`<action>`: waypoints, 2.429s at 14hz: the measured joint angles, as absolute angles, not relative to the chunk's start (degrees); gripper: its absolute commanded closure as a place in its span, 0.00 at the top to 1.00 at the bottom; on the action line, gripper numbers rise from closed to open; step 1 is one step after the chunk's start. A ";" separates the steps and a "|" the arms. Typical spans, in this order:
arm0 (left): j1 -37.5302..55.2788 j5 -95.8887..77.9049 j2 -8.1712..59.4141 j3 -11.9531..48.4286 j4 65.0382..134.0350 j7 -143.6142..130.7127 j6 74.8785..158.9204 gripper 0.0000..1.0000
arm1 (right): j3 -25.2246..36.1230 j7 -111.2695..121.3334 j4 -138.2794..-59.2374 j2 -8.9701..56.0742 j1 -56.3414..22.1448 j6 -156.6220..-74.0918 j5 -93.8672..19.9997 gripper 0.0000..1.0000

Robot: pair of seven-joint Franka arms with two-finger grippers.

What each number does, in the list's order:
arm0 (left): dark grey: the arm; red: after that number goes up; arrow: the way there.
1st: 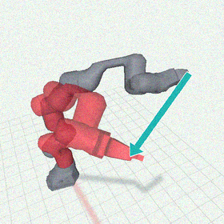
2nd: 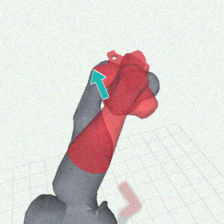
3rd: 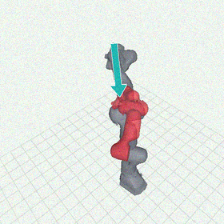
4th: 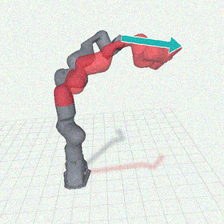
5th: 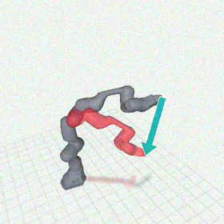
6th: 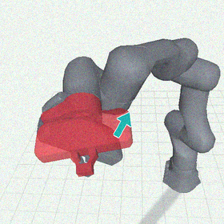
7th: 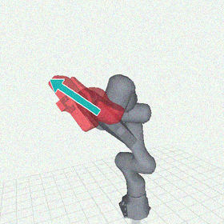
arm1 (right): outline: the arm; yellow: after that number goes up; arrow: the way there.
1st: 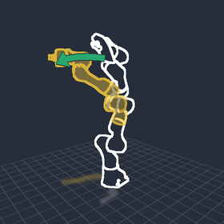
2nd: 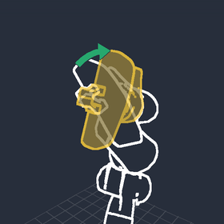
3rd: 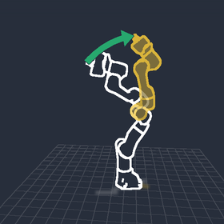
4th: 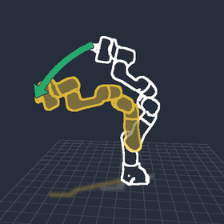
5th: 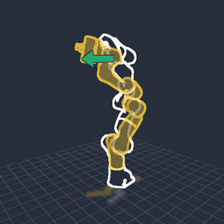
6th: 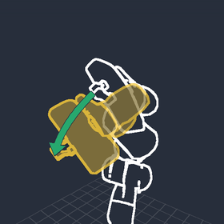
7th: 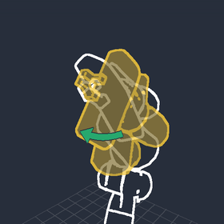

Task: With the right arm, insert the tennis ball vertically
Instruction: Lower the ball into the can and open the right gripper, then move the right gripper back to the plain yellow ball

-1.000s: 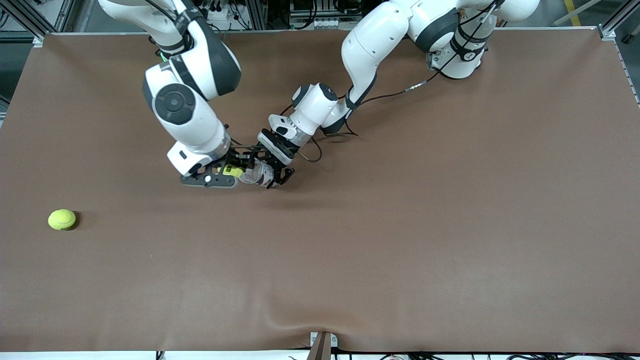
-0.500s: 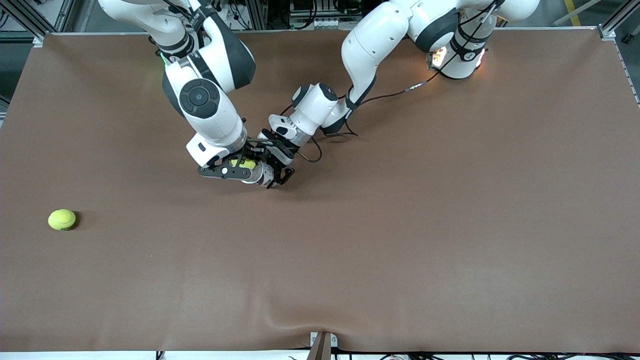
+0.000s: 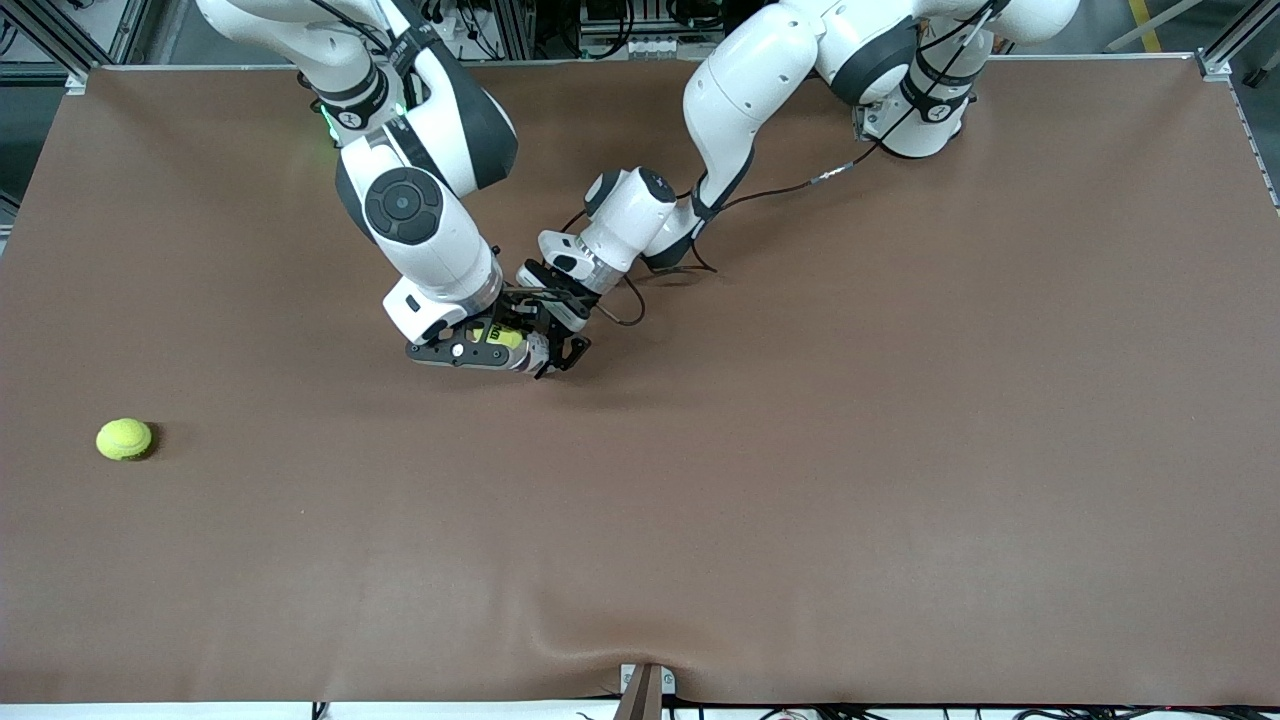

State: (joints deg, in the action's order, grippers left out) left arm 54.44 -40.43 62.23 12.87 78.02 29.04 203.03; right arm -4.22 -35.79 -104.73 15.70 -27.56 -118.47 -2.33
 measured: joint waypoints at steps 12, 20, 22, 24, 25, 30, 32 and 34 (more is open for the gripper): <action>54.50 -40.45 62.23 12.86 77.99 29.03 203.07 0.80 | -3.96 -36.26 -104.76 16.22 -27.56 -118.37 -2.42 0.97; 54.58 -40.47 62.24 12.88 77.99 29.02 203.05 0.80 | -3.25 -36.29 -102.39 15.94 -27.25 -114.35 -2.42 1.00; 54.59 -40.47 62.24 12.87 77.99 29.02 203.05 0.79 | -2.74 -33.96 -99.30 13.92 -25.88 -108.47 -2.38 1.00; 54.60 -40.47 62.25 12.77 77.94 29.02 203.04 0.79 | -1.58 -25.57 -98.26 10.50 -22.42 -104.72 -2.34 1.00; 54.70 -40.47 62.25 12.18 77.89 29.02 203.04 0.79 | -0.64 -19.73 -98.29 8.88 -19.76 -103.44 -2.33 1.00; 55.59 -40.47 62.31 9.02 76.34 29.02 202.60 0.79 | 2.59 5.34 -100.08 7.12 -4.96 -104.88 -0.68 1.00; 55.86 -40.47 62.35 8.68 76.07 29.02 202.54 0.80 | 2.69 11.49 -103.68 7.40 -0.57 -111.98 2.40 1.00; 55.95 -40.47 62.47 8.64 76.04 29.03 202.46 0.80 | 2.66 14.27 -108.07 7.87 2.17 -121.95 8.23 1.00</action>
